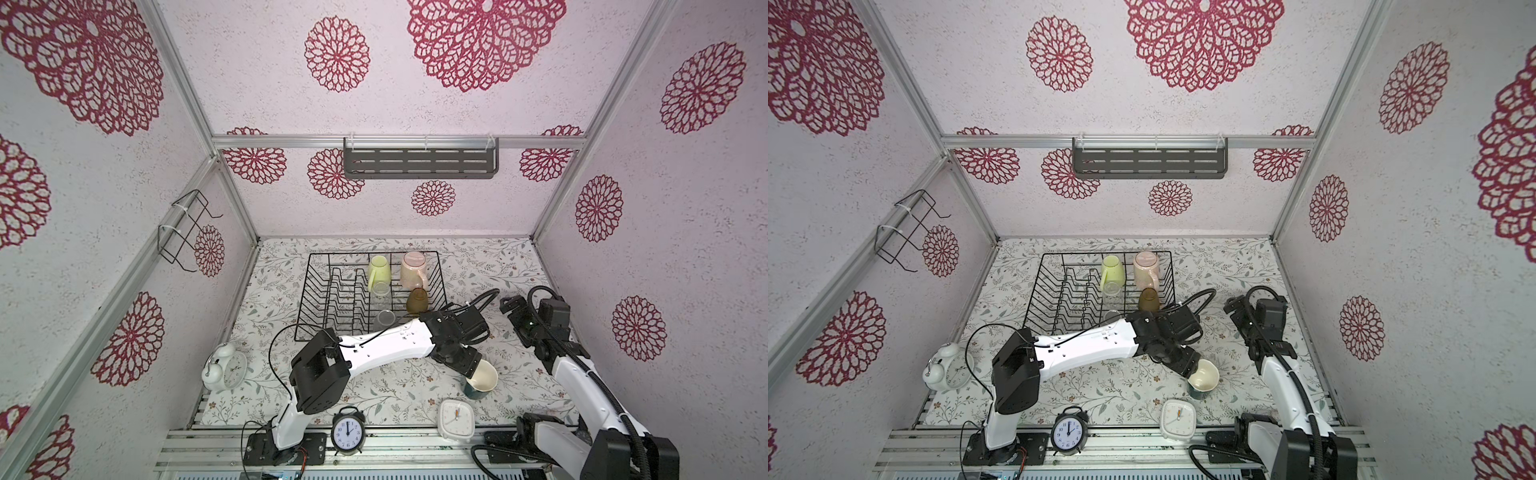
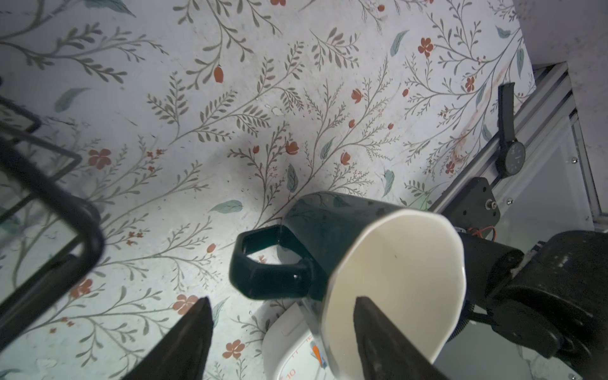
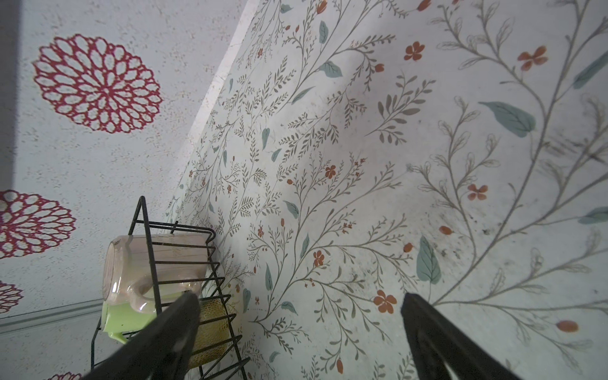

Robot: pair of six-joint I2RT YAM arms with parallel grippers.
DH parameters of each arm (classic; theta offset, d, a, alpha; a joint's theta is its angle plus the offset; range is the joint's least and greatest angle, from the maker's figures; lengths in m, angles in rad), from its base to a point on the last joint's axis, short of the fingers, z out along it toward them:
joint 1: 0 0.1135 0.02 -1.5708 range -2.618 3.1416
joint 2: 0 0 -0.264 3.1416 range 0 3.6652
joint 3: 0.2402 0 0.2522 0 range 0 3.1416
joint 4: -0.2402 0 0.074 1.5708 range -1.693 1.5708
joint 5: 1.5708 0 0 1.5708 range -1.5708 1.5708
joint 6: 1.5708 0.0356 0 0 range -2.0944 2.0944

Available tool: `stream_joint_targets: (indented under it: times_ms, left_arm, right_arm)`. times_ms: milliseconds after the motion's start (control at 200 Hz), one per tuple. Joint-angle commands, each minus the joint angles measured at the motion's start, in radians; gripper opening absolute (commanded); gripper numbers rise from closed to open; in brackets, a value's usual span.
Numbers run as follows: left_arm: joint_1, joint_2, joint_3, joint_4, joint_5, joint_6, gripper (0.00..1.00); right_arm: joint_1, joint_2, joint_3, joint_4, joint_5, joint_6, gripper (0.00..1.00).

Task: Load cups into a dish rack
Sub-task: Pick up the cup from the bottom-right of the table.

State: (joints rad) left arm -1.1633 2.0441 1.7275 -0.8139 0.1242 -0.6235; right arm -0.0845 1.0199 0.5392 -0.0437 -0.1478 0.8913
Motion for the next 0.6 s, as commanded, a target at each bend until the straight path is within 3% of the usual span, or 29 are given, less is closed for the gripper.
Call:
stream_joint_targets:
  times_ms: [0,100,230,385,595]
  left_arm:
    - [-0.019,0.035,0.024,-0.009,0.035,-0.002,0.68]
    - [-0.020,0.063,0.055,-0.033,0.020,-0.012,0.63]
    - [-0.022,0.088,0.056,-0.031,0.027,-0.051,0.49]
    - [-0.022,0.049,0.008,0.009,0.008,-0.076,0.30]
    - [-0.022,0.002,-0.029,0.041,0.004,-0.075,0.12]
  right_arm:
    - [-0.008,-0.001,-0.008,0.028,-0.016,-0.008,0.99]
    - [-0.008,-0.002,-0.016,0.030,-0.013,-0.008,0.99]
    - [-0.008,-0.005,-0.025,0.030,-0.006,-0.008,0.99]
    - [-0.010,-0.005,-0.034,0.034,-0.001,-0.010,0.99]
    - [-0.009,0.013,-0.039,0.050,-0.021,0.011,0.99]
